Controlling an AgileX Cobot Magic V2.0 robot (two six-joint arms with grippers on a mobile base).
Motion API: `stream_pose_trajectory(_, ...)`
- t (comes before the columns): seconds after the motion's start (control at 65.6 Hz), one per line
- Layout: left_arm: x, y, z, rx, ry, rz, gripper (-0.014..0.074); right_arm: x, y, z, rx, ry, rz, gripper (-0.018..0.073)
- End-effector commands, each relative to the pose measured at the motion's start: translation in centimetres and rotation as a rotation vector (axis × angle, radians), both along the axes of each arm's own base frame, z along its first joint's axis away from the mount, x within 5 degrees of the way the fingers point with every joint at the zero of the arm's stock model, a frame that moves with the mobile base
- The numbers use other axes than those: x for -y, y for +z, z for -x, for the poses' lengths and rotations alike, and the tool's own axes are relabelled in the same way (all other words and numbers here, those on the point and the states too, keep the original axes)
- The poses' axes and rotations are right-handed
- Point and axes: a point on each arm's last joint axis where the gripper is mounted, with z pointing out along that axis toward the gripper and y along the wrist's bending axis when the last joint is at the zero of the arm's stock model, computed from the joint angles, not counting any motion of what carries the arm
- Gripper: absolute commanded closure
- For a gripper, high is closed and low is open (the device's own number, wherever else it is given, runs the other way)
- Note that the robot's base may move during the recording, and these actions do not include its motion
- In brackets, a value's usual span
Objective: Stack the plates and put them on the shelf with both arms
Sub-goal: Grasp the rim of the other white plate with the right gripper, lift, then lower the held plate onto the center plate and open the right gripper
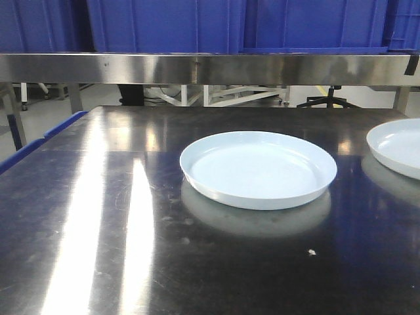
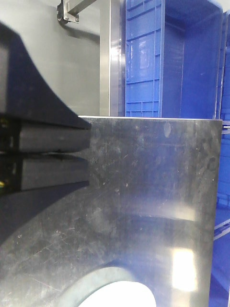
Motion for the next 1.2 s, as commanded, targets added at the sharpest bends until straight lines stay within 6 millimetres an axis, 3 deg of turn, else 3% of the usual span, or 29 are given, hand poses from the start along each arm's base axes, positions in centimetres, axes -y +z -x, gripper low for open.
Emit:
stream_pose_trajectory(0.0, 0.1, 1.8, -0.4, 0.113, 0.008, 0.041, 0.051, 0.0, 5.0, -0.2, 0.194, -0.006, 0.035, 0.0512)
stream_pose_trajectory(0.244, 0.1, 1.8, -0.4, 0.113, 0.008, 0.041, 0.051, -1.1, 11.5, 1.3, 0.409, -0.045, -0.029, 0.0512)
stream_pose_trajectory(0.457, 0.1, 1.8, -0.4, 0.113, 0.008, 0.041, 0.051, -4.8, 13.8, 1.7, 0.448, 0.042, -0.104, 0.0512)
stream_pose_trajectory(0.686, 0.1, 1.8, -0.4, 0.113, 0.008, 0.041, 0.051, -12.2, 13.9, 1.2, 0.437, 0.287, -0.169, 0.0512)
stream_pose_trajectory(0.869, 0.1, 1.8, -0.4, 0.113, 0.008, 0.041, 0.051, -18.0, 12.5, 0.9, 0.38, 0.467, -0.209, 0.0512)
stream_pose_trajectory(1.006, 0.1, 1.8, -0.4, 0.113, 0.008, 0.041, 0.051, -20.4, 10.5, 0.3, 0.309, 0.529, -0.218, 0.0512)
stream_pose_trajectory(1.189, 0.1, 1.8, -0.4, 0.113, 0.008, 0.041, 0.051, -21.0, 8.3, -0.7, 0.224, 0.53, -0.214, 0.0512)
